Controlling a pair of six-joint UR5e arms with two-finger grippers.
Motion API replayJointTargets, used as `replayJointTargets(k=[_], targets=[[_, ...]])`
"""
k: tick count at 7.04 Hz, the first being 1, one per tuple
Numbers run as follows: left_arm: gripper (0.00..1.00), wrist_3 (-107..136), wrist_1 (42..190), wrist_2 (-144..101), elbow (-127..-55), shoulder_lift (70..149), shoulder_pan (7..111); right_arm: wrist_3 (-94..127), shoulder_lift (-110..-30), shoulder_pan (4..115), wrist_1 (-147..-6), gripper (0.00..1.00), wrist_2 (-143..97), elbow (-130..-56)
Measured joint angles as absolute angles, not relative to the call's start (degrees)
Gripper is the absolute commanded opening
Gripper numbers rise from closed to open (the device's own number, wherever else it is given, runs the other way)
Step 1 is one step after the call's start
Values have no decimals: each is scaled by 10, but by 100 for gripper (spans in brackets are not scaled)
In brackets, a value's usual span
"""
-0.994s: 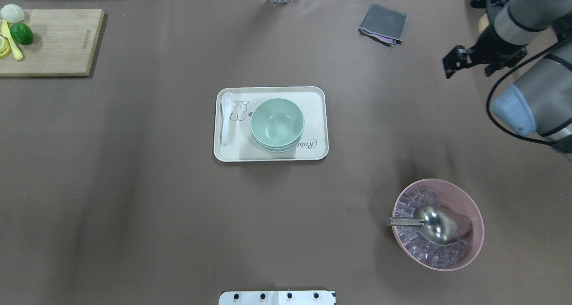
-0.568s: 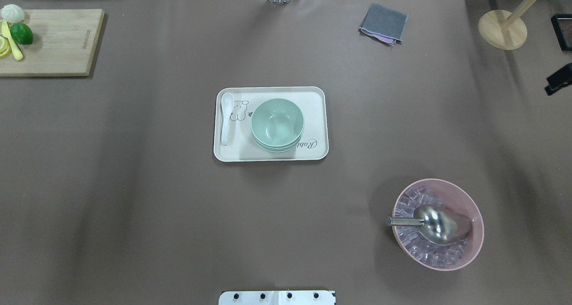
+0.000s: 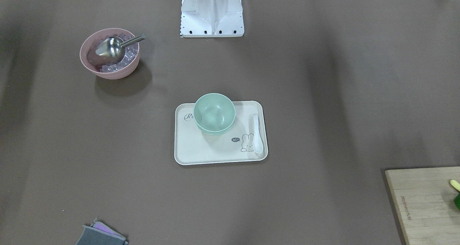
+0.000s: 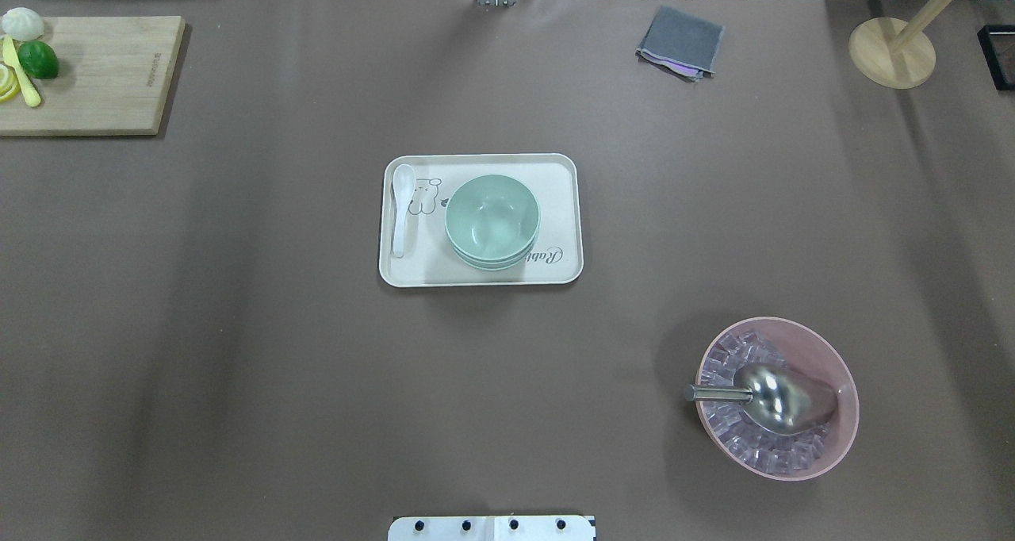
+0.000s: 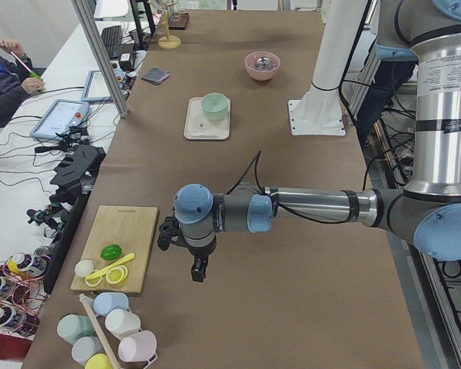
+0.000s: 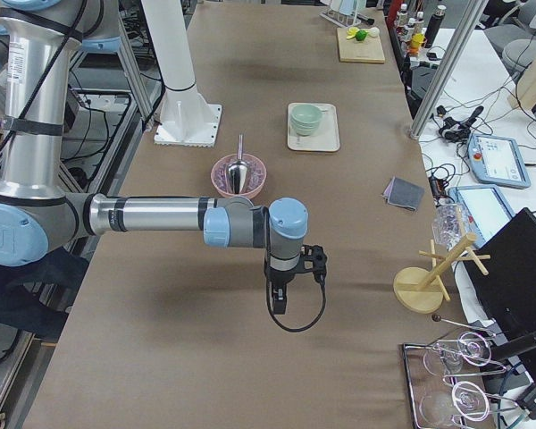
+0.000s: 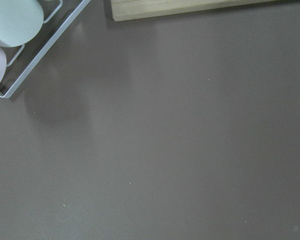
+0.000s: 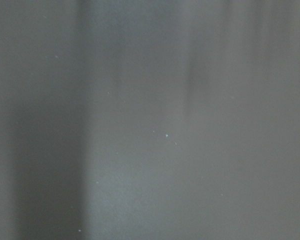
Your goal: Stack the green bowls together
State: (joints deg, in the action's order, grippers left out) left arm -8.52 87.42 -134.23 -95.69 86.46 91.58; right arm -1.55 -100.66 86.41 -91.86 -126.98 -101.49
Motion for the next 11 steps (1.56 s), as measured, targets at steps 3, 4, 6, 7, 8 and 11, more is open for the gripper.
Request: replayJointTargets(k=[3, 4, 6, 7, 8, 11], targets=[[99, -85, 874, -1342, -956, 863, 916, -15, -1021, 867, -915, 100, -1272, -1010], [99, -85, 875, -1341, -955, 861, 916, -16, -1020, 867, -915, 100, -1275, -1011], [99, -85, 875, -1341, -955, 859, 916, -17, -1020, 867, -914, 100, -1287, -1011], [99, -85, 875, -1341, -954, 856, 916, -17, -1020, 867, -914, 100, -1290, -1011], [99, -85, 875, -1341, -954, 851, 916, -17, -1020, 867, -914, 100, -1291, -1009], [99, -84, 875, -1341, -952, 844, 916, -17, -1019, 867, -914, 100, -1298, -1008]])
